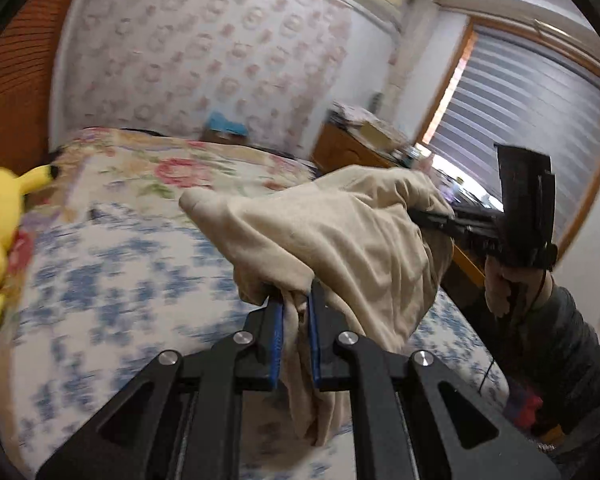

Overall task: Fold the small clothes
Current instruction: 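Grasp the folded shirt with the right tool while the left tool grips it too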

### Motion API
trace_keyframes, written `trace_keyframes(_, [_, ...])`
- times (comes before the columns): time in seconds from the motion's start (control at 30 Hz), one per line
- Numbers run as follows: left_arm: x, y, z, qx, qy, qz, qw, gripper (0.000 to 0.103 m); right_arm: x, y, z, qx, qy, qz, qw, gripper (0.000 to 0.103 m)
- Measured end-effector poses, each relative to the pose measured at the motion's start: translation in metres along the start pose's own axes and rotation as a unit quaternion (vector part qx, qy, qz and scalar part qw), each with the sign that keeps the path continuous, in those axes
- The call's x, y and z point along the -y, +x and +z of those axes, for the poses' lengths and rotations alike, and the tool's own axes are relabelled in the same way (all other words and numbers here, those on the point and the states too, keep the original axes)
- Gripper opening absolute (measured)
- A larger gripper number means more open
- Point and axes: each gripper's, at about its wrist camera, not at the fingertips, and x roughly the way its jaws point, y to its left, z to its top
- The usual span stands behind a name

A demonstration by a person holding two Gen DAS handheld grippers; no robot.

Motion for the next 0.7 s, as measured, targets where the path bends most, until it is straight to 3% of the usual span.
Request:
trace_keyframes(0.23, [-0.07, -0.05, 0.007, 0.033, -0.055, 0.053, 0.9965, 0.007, -0.07, 0.076, 0.081, 0.006, -0.084, 0.055, 0.995, 0.014])
trace_keyframes(0.47, [-0.094, -0.103, 0.046, 0.091, -0.045, 0.094, 0.9904, 0.007, -0.113, 0.1, 0.157, 0.04, -0.131, 0.081, 0.987, 0.014])
trace_keyframes(0.7, [-0.118, -0.136, 0.079, 0.127, -0.017, 0.171, 0.9769, 0.007, -0.147, 0.139, 0.237, 0.106, -0.156, 0.117, 0.975, 0.014])
